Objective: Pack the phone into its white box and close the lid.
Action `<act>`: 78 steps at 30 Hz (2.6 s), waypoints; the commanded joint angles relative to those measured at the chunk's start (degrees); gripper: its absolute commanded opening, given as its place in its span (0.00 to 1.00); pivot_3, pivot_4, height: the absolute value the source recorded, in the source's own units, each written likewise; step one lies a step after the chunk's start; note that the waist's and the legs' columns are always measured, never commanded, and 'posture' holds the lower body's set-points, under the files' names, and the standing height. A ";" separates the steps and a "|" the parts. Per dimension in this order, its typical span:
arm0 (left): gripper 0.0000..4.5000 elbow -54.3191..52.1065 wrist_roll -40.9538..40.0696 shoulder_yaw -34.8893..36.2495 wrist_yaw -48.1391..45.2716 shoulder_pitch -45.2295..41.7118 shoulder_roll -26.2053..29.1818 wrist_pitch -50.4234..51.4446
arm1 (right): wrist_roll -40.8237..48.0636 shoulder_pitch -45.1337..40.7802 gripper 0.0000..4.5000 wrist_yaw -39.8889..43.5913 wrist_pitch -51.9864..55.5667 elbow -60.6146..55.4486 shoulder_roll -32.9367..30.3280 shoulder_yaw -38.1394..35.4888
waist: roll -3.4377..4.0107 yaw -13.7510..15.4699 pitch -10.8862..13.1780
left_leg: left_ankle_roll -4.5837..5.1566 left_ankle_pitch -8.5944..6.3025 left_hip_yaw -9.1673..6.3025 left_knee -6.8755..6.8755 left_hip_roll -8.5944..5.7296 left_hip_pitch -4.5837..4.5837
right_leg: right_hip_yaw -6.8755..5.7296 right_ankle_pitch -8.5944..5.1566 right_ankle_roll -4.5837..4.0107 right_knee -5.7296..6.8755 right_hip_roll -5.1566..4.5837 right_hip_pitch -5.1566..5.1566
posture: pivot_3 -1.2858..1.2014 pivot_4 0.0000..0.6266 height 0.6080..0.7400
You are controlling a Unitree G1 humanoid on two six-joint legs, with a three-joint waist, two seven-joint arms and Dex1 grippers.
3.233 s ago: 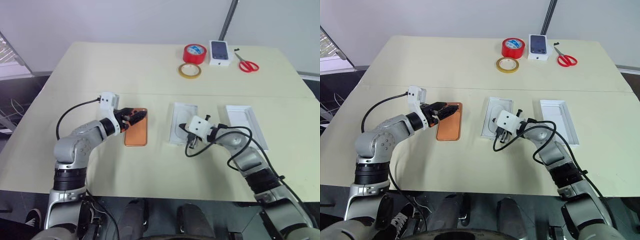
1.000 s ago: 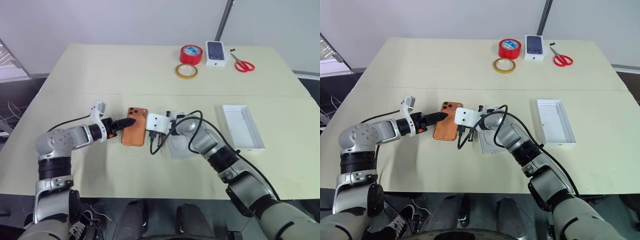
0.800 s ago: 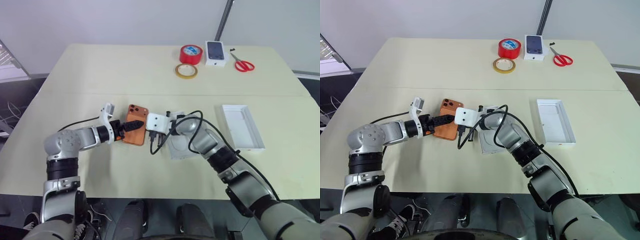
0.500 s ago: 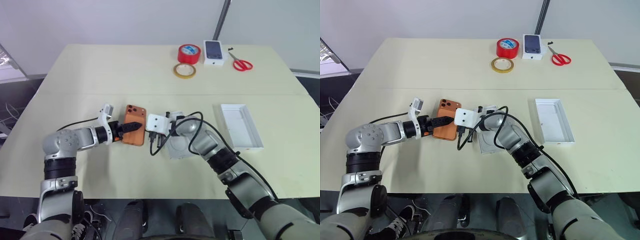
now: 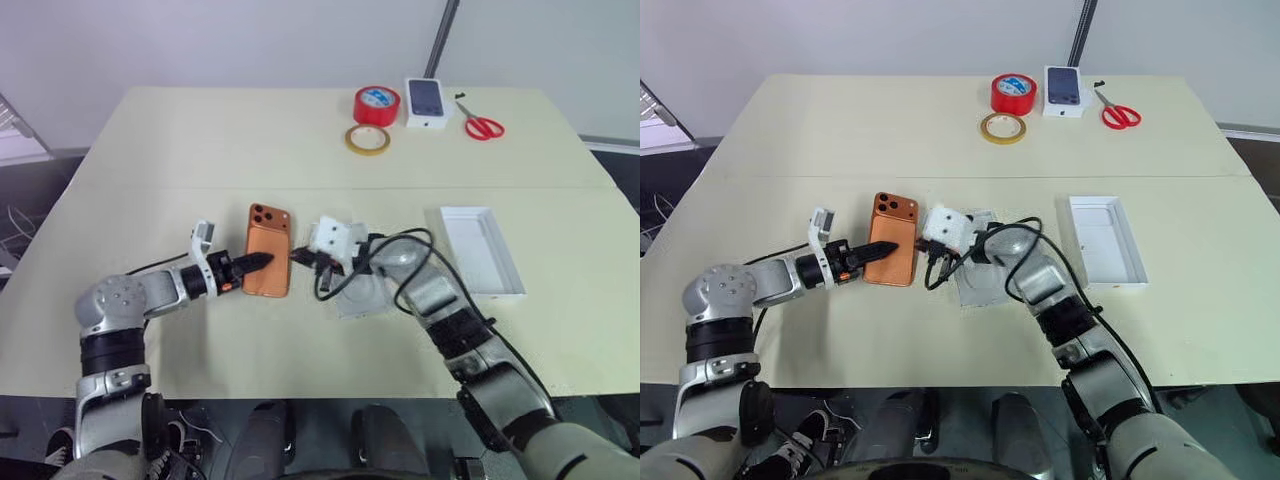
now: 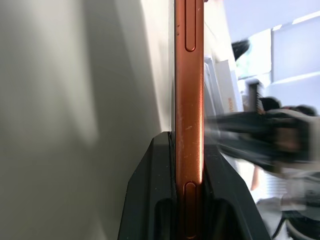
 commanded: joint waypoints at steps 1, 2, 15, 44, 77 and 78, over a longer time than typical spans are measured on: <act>0.05 -4.95 -3.95 2.16 0.14 0.97 -1.00 0.85 | 5.00 3.25 0.52 5.83 0.58 -8.75 -6.00 -2.26 | 0.00 0.15 0.00 | 0.02 -0.03 0.00 0.00 0.00 0.01 | 0.00 0.00 0.00 -0.01 0.00 0.01 | 0.52 0.24 0.91; 0.05 -5.81 -4.42 2.55 0.37 1.17 -1.45 0.41 | 4.59 5.45 0.64 8.19 -1.04 -10.87 -9.35 -1.76 | -0.02 0.52 0.01 | 0.04 -0.05 -0.01 0.00 0.00 0.02 | 0.00 0.00 0.00 -0.03 -0.02 0.03 | 0.52 0.24 0.91; 0.05 -6.19 -4.07 1.20 2.04 0.85 -2.97 -1.83 | 0.87 17.49 0.75 15.13 -20.33 -12.16 -26.80 -2.56 | -0.11 0.30 0.11 | -0.02 0.02 0.00 -0.25 0.01 0.02 | 0.01 0.01 -0.04 -0.24 -0.02 0.00 | 0.52 0.24 0.91; 0.05 -8.05 -6.82 1.70 9.35 -6.67 -6.10 -2.21 | -1.25 14.74 0.01 6.18 -17.56 -8.76 -20.76 -0.61 | -0.21 0.50 0.16 | -0.20 0.14 -0.03 -0.12 0.01 0.02 | -0.03 0.01 -0.04 -0.20 -0.02 0.07 | 0.52 0.24 0.91; 0.83 0.03 0.77 -10.37 10.32 -11.83 -12.61 -6.81 | 3.45 17.50 0.70 -1.16 -4.97 -15.83 -22.95 -8.60 | -0.23 1.62 0.19 | -0.07 0.07 0.00 0.17 0.03 -0.05 | -0.04 0.01 -0.02 -0.15 0.08 0.14 | 0.52 0.24 0.91; 0.83 -0.16 0.96 -10.69 9.93 -11.92 -12.24 -6.81 | 3.33 17.38 0.70 -1.30 -5.12 -15.81 -22.69 -8.32 | -0.23 1.65 0.19 | -0.10 0.09 0.00 0.20 0.03 -0.04 | -0.04 0.01 -0.02 -0.14 0.08 0.17 | 0.52 0.24 0.91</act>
